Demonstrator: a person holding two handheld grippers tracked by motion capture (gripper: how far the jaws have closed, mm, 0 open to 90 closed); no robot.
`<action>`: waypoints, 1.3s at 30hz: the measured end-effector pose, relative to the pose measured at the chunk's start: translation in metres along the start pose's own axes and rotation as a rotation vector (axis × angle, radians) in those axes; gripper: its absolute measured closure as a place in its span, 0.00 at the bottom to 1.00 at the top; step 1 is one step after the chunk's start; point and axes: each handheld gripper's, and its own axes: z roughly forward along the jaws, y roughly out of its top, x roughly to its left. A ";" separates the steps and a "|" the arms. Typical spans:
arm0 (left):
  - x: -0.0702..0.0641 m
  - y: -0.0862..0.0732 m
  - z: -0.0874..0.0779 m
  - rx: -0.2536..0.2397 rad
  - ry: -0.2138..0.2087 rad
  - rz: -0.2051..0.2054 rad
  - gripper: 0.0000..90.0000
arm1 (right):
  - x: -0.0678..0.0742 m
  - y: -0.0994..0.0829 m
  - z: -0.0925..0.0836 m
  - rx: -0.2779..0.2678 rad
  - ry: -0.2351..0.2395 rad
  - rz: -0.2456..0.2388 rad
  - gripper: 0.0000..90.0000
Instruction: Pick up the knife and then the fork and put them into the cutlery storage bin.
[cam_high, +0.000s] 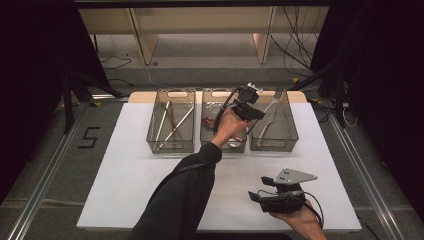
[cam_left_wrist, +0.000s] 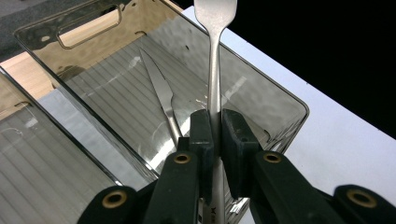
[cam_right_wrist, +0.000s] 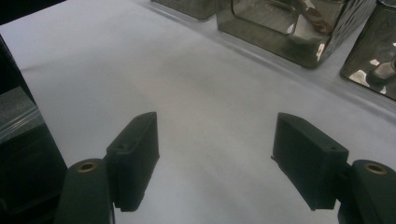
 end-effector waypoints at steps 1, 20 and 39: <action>0.000 0.000 0.001 -0.002 -0.002 0.001 0.92 | 0.000 0.000 0.000 0.000 0.001 -0.001 0.36; -0.005 -0.001 0.021 -0.024 -0.012 -0.039 0.92 | 0.002 -0.001 -0.002 -0.002 0.004 -0.003 0.36; -0.001 -0.011 0.036 0.005 0.030 -0.080 0.82 | 0.003 -0.001 -0.003 -0.001 0.005 -0.003 0.36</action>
